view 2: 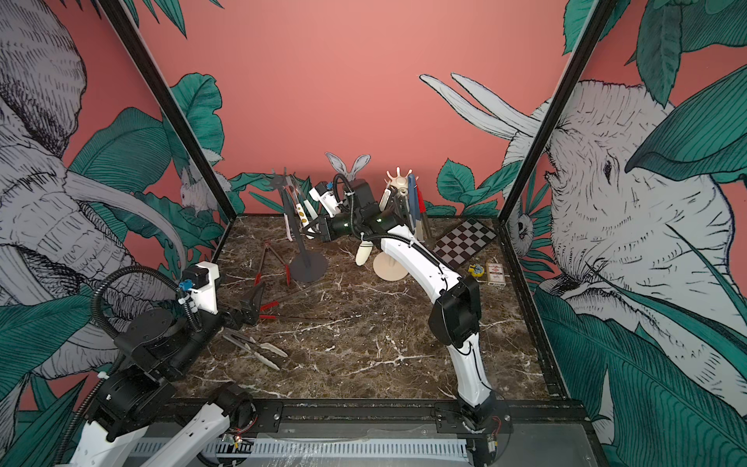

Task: Hang food tongs on kitchen utensil racks
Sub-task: Hang the food tongs on the rack.

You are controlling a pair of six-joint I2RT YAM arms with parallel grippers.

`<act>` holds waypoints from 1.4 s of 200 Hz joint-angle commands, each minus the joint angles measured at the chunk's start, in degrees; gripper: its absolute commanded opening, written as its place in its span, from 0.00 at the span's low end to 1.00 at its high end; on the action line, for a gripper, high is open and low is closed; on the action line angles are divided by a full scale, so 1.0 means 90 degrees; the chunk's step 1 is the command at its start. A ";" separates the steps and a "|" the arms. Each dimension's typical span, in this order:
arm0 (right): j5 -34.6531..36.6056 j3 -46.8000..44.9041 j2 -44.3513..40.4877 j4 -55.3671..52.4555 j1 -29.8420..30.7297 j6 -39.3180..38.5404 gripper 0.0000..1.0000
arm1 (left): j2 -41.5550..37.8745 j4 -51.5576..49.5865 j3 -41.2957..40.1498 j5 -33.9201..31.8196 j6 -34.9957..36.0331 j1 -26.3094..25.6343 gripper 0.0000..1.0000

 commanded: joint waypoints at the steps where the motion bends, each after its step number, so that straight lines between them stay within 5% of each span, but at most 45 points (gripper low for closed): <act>1: -0.0094 -0.0134 -0.0065 0.0296 0.0063 -0.0102 0.00 | -0.0066 -0.0044 -0.0067 -0.0062 0.0001 0.0038 0.99; 51: -0.0140 -0.0449 -0.0068 0.0420 0.0061 -0.0094 0.00 | -0.0046 -0.0014 -0.0097 -0.0069 0.0002 0.0042 0.99; 159: 0.0153 -0.0861 -0.0262 0.0409 0.0053 -0.0128 0.47 | 0.0375 -0.0378 -0.0042 -0.0366 -0.0695 0.0037 0.99; 193: 0.0562 -0.1664 -0.0809 0.0829 0.0058 -0.0124 0.70 | 0.0755 -0.0950 0.0145 -0.0753 -0.1185 0.0039 0.99; 254: 0.1522 -0.3381 -0.2066 0.1717 0.0073 0.0183 0.83 | 0.1088 -0.1299 0.0152 -0.0950 -0.1817 0.0046 0.99; 280: 0.1763 -0.4037 -0.2599 0.2079 0.0073 0.0389 0.96 | 0.1314 -0.1615 0.0263 -0.1171 -0.1983 0.0047 1.00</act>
